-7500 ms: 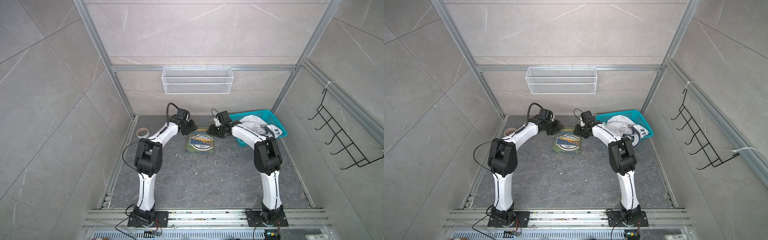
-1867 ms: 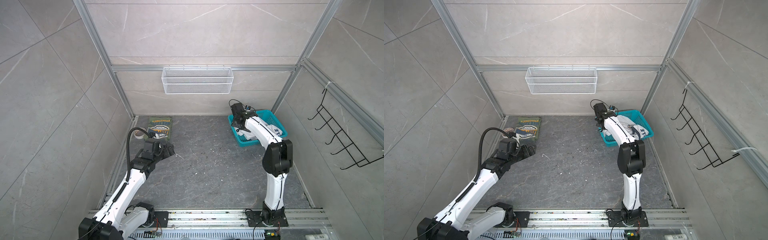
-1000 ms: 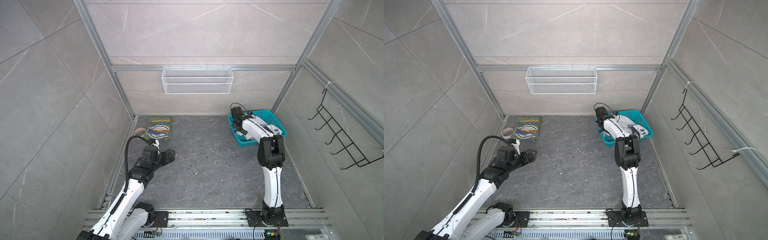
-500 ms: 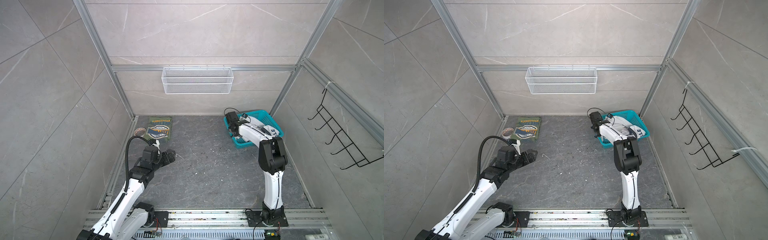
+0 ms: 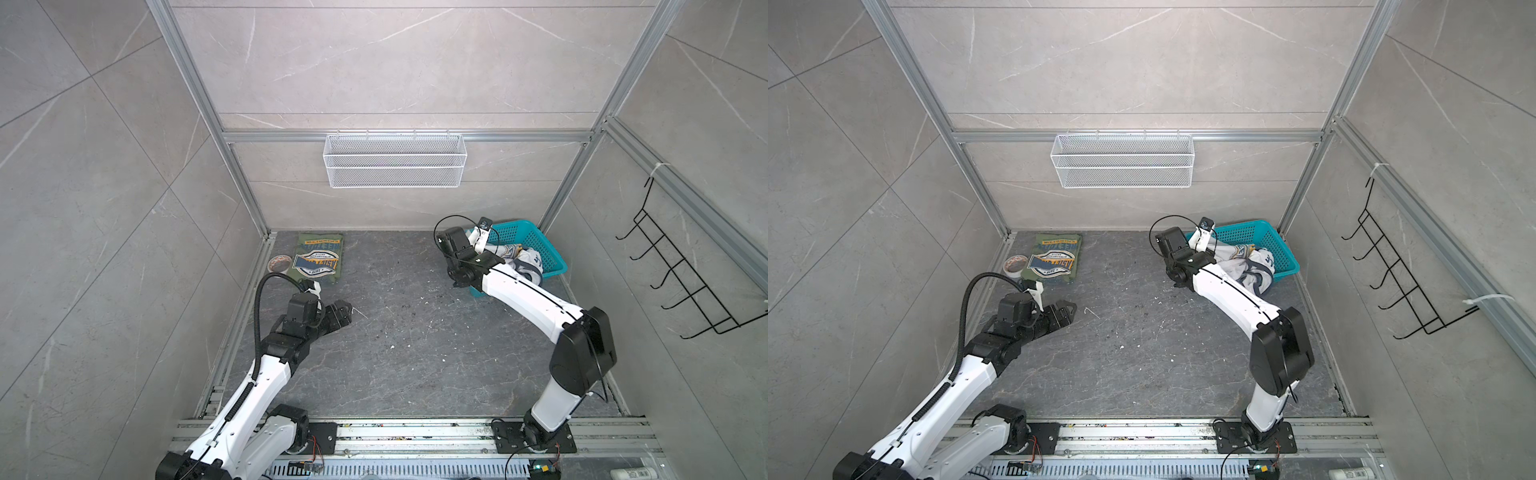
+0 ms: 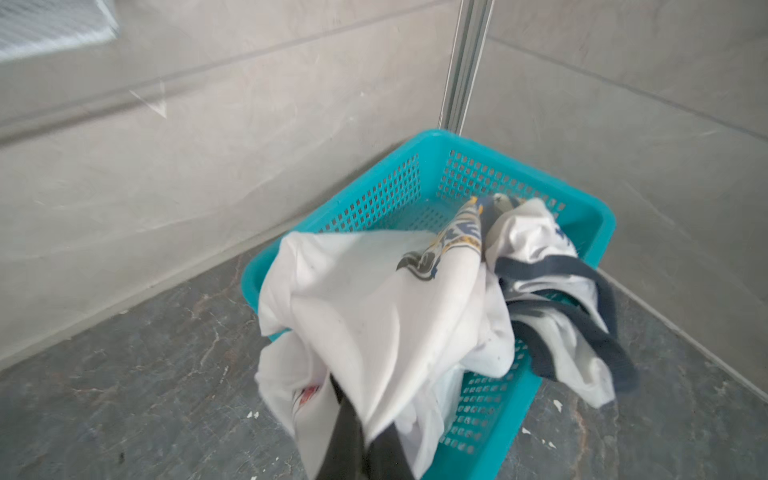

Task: Fold and stack the tank tops
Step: 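Grasp a white tank top in the basket with right gripper while left withdraws, then lift the white tank top out and drop it on the table with the right gripper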

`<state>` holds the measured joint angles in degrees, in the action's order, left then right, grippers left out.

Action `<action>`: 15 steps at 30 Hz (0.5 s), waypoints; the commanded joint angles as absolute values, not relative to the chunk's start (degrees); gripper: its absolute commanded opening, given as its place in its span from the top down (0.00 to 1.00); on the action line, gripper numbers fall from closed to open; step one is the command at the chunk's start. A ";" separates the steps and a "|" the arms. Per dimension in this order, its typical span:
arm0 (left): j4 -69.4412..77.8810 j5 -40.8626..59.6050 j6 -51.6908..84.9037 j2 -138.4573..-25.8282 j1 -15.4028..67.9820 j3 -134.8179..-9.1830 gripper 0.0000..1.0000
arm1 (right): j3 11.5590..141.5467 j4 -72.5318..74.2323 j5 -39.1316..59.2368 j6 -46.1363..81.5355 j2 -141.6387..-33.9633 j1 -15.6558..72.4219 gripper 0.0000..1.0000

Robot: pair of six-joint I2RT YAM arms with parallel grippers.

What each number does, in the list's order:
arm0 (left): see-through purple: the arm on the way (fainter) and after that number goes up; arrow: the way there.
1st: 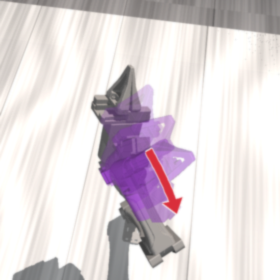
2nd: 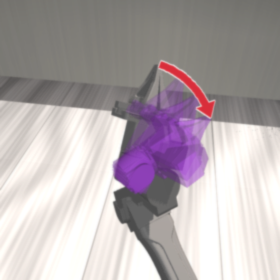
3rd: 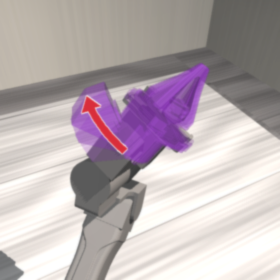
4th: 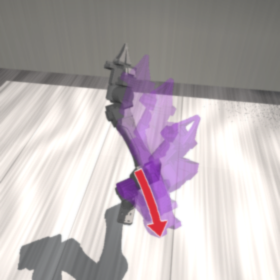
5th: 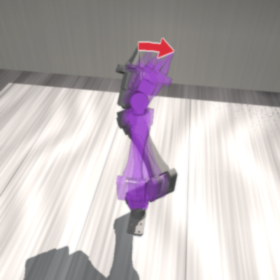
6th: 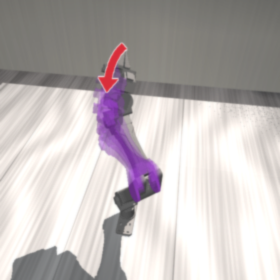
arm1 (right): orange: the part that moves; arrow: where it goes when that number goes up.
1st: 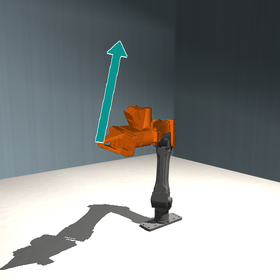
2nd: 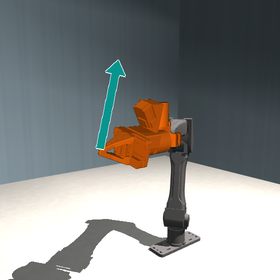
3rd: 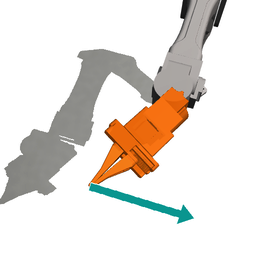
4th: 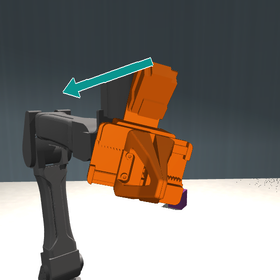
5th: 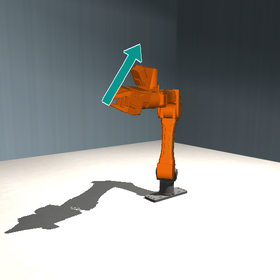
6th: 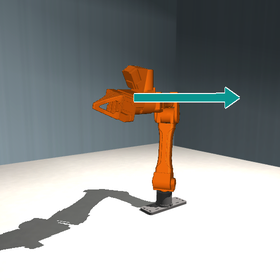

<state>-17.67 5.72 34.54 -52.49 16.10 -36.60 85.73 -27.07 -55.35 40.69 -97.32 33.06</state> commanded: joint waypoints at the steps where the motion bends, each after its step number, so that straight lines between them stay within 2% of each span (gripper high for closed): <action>1: -15.66 7.25 35.15 -52.53 16.09 -36.30 0.09 | 86.47 -25.55 -63.80 36.54 -90.44 36.29 1.00; 9: -17.33 6.66 35.96 -50.47 16.08 -36.90 0.09 | 96.09 -21.71 -63.89 21.36 -85.09 45.19 1.00; 15: -21.79 -0.52 36.86 -44.19 16.05 -37.62 0.09 | 108.17 -23.77 -56.38 11.43 -88.54 57.23 1.00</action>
